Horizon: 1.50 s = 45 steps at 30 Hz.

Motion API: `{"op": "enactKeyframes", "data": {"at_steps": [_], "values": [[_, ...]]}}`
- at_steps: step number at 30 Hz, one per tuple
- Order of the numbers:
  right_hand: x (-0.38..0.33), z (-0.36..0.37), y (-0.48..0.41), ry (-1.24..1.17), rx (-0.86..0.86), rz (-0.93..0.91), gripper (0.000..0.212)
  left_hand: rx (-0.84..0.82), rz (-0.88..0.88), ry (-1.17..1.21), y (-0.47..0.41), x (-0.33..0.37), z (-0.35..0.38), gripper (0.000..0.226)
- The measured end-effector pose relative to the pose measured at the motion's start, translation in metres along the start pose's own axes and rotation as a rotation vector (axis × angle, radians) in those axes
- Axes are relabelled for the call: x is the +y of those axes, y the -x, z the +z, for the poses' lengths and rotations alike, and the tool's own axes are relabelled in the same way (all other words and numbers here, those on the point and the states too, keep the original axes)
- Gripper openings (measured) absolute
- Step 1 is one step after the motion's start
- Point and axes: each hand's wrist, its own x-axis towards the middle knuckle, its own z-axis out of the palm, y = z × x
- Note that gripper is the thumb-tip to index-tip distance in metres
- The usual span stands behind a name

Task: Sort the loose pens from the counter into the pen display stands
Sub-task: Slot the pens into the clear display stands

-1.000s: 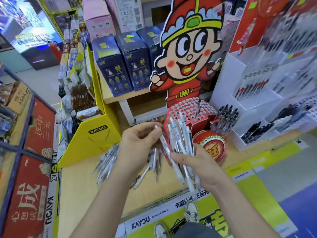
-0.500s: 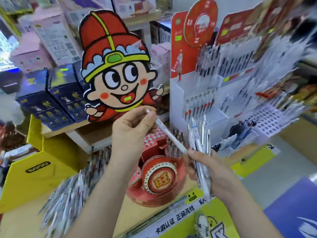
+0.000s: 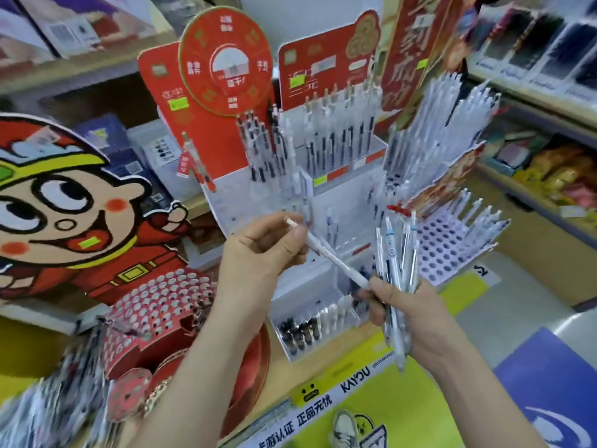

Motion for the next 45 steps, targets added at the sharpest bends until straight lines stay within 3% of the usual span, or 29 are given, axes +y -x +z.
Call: {"op": "enactKeyframes", "data": {"at_steps": [3,6,12,17,23,30,33,38,45], "values": [[0.000,-0.012,-0.005,0.030,0.071,0.002,0.016,-0.002,0.020,-0.088,-0.006,-0.007,0.016,0.011],[-0.002,-0.028,-0.010,0.081,0.183,-0.027,0.010,0.014,0.122,-0.178,-0.013,-0.009,0.030,0.014],[-0.032,-0.092,-0.008,0.081,0.333,-0.125,0.008,-0.114,0.201,-0.294,-0.027,-0.019,0.081,0.022],[-0.068,-0.153,-0.021,0.039,0.382,-0.199,0.011,-0.205,0.186,-0.413,-0.032,-0.057,0.153,0.013],[-0.098,-0.219,-0.055,0.090,0.329,-0.135,0.010,-0.213,0.155,-0.575,-0.053,-0.120,0.225,0.017],[-0.100,-0.252,-0.076,0.120,0.197,-0.029,0.010,-0.143,0.073,-0.657,-0.067,-0.165,0.258,0.010],[-0.100,-0.257,-0.080,0.142,0.149,-0.001,0.023,-0.197,0.166,-0.772,-0.070,-0.175,0.264,0.009],[-0.103,-0.255,-0.084,0.161,0.098,-0.015,0.024,-0.367,0.340,-1.094,-0.072,-0.188,0.271,0.022],[-0.107,-0.240,-0.084,0.067,-0.005,-0.005,0.024,-0.321,0.188,-1.030,-0.078,-0.187,0.279,0.018]]}}
